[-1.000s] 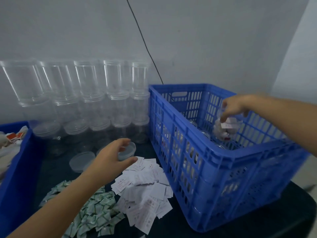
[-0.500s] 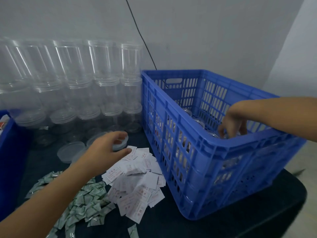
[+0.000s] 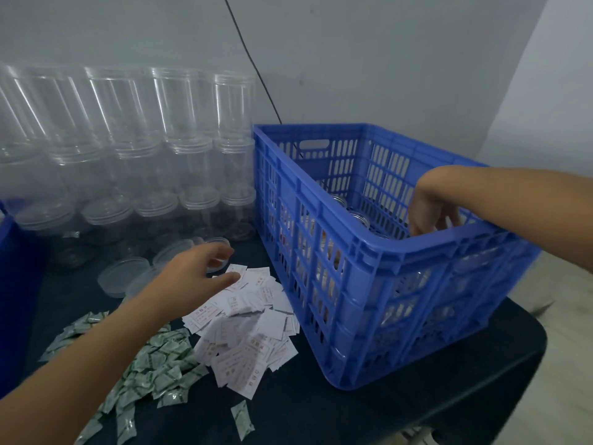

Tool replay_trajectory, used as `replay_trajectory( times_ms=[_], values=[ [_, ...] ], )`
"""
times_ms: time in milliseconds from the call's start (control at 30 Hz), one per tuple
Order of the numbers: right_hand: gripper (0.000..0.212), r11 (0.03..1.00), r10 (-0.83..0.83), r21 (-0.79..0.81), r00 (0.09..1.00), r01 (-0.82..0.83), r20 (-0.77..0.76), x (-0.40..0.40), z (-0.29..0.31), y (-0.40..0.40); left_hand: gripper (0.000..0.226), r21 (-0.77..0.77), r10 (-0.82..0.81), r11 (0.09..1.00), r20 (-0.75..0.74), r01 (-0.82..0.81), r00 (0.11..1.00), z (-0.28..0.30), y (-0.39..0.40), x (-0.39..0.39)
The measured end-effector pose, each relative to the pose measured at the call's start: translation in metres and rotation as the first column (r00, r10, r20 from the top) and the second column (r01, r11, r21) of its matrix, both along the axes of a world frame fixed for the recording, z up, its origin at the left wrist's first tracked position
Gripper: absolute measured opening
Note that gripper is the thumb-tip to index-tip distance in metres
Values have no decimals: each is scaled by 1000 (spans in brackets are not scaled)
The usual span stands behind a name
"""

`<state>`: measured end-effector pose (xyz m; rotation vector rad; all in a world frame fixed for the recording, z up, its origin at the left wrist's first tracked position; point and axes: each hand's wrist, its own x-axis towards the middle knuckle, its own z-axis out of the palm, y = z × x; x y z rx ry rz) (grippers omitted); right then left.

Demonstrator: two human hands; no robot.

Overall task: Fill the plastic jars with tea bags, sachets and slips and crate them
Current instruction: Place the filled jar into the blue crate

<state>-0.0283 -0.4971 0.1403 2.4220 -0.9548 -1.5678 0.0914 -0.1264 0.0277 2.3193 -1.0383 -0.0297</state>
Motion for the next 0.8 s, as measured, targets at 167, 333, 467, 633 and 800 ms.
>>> replay_trajectory(
  times_ms=[167, 333, 467, 633, 800],
  values=[
    [29, 998, -44, 62, 927, 22, 372, -4, 14, -2, 43, 21, -3, 1000, 0, 3, 1000, 4, -2, -4],
    [22, 997, 44, 14, 764, -70, 644, 1, 41, 13, 43, 19, -13, 1000, 12, 13, 1000, 11, -3, -9],
    [20, 983, 113, 1, 614, -181, 781, 15, 71, 42, 44, -3, -25, 1000, 11, 25, 1000, 19, -1, -15],
    [15, 950, 178, -63, 366, -306, 913, 45, 108, 98, 45, 0, -7, 1000, 33, 7, 999, 30, 14, -18],
    [8, 885, 212, -90, 222, -457, 952, 93, 117, 172, 42, -20, 67, 998, 48, -66, 997, 39, 47, -12]
  ],
)
